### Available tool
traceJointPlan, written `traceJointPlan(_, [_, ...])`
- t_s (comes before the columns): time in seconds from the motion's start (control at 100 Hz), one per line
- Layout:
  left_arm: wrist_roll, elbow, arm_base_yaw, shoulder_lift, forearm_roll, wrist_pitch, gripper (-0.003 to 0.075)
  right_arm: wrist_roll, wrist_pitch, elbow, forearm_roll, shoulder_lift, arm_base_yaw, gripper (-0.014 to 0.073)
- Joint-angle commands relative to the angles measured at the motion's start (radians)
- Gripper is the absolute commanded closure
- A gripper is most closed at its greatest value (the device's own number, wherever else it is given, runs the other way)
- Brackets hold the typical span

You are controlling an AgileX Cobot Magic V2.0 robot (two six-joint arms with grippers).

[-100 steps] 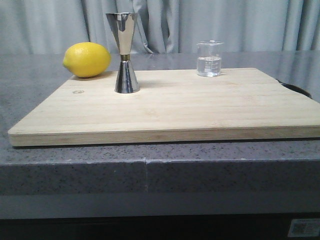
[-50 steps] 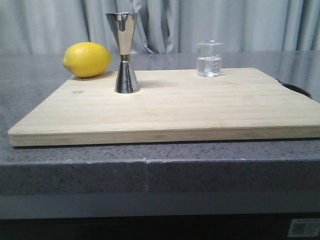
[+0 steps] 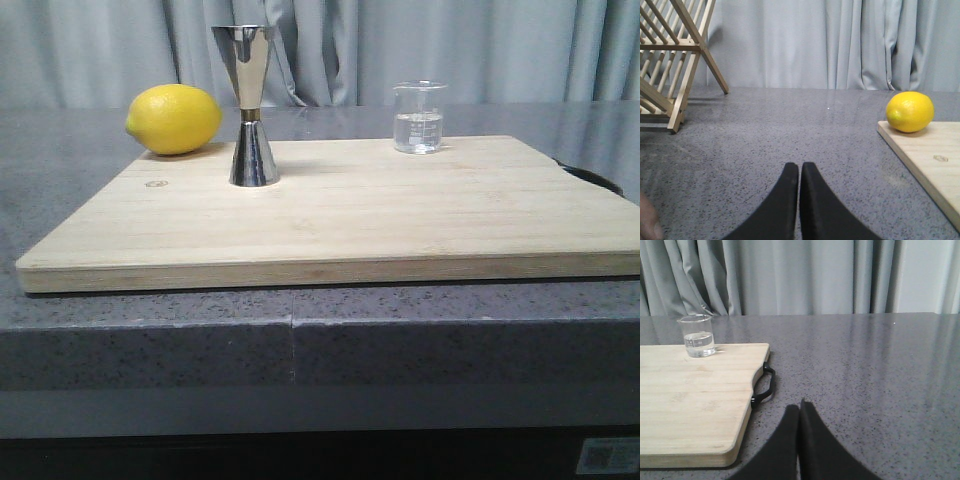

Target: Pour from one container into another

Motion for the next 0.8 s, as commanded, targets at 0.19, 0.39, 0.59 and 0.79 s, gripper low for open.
traceJointPlan(0.19, [-0.007, -0.087, 0.001, -0.021, -0.095, -0.1, 0.0739, -0.01, 0.072, -0.193, 0.023, -0.01, 0.001, 0.0665])
traceJointPlan(0.39, [-0.007, -0.252, 0.001, 0.019, -0.117, 0.051, 0.0739, -0.01, 0.185, -0.342, 0.007, 0.074, 0.001, 0.0666])
traceJointPlan(0.59, [-0.001, -0.418, 0.001, 0.141, -0.111, 0.208, 0.0739, -0.01, 0.261, -0.468, -0.02, 0.214, 0.001, 0.0666])
traceJointPlan(0.79, [0.062, -0.534, 0.001, 0.292, -0.109, 0.28, 0.0739, -0.01, 0.292, -0.565, -0.022, 0.341, 0.001, 0.0665])
